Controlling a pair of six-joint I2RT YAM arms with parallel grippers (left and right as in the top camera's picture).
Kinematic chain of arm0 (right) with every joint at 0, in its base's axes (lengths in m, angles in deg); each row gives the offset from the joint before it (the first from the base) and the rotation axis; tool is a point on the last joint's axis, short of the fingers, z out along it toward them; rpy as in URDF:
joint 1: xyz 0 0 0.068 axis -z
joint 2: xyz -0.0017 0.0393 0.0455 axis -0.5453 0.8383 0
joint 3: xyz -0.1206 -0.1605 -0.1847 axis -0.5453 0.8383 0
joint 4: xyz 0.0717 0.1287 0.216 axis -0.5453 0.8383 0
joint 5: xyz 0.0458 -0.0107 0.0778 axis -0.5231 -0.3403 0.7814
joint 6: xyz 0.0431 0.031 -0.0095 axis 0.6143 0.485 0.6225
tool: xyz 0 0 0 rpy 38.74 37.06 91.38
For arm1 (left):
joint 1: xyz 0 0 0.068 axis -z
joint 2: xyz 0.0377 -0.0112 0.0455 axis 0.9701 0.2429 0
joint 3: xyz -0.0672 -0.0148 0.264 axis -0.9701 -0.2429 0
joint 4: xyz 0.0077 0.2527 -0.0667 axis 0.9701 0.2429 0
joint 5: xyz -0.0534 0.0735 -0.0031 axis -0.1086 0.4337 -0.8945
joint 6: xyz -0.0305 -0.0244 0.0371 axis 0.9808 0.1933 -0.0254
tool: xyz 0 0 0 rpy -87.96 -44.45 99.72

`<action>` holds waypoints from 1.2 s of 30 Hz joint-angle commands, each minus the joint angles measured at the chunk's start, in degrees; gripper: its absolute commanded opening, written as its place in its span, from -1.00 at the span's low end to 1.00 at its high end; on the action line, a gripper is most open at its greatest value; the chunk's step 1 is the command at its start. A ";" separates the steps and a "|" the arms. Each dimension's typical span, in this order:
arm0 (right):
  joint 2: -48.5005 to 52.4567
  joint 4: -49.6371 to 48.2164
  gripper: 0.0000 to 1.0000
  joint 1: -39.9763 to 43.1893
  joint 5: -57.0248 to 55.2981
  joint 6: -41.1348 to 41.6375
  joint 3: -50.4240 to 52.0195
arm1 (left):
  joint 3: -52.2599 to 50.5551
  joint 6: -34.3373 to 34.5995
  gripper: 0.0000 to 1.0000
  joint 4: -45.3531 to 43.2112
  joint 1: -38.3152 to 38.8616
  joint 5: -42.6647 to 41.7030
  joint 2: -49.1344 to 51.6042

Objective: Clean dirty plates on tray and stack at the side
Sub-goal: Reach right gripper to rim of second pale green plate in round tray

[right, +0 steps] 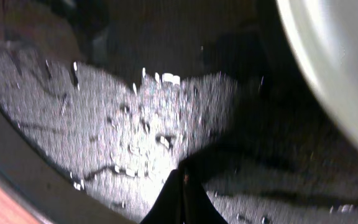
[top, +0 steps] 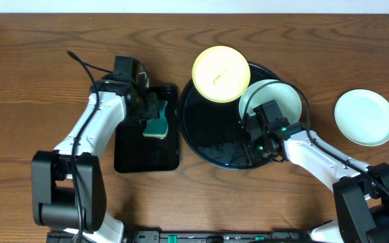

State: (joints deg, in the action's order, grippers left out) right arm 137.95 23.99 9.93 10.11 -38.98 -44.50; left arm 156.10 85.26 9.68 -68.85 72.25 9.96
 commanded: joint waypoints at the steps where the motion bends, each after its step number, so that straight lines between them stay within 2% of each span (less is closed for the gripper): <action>1: 1.16 3.56 -0.98 -0.59 -1.33 0.74 1.84 | 0.72 1.05 -0.11 -0.50 2.12 0.02 2.32; 14: 1.16 5.73 -0.98 -0.55 -2.40 0.74 1.84 | 0.70 1.95 -0.11 -0.61 3.76 5.18 6.69; 22: 1.16 5.46 -0.98 -0.55 -2.40 0.74 1.84 | 1.73 1.92 0.01 -0.87 3.76 5.20 2.23; 28: 1.16 5.46 -0.98 -0.57 -2.40 0.74 1.84 | 1.46 1.90 0.22 -1.05 3.76 9.90 0.59; 36: 1.16 5.49 -0.98 -0.57 -2.38 0.76 1.84 | 1.18 1.95 0.19 -1.11 3.76 9.81 6.40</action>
State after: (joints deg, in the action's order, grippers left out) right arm 137.63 28.14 9.93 10.44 -38.85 -44.70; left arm 156.29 87.25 8.63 -64.92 80.90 13.48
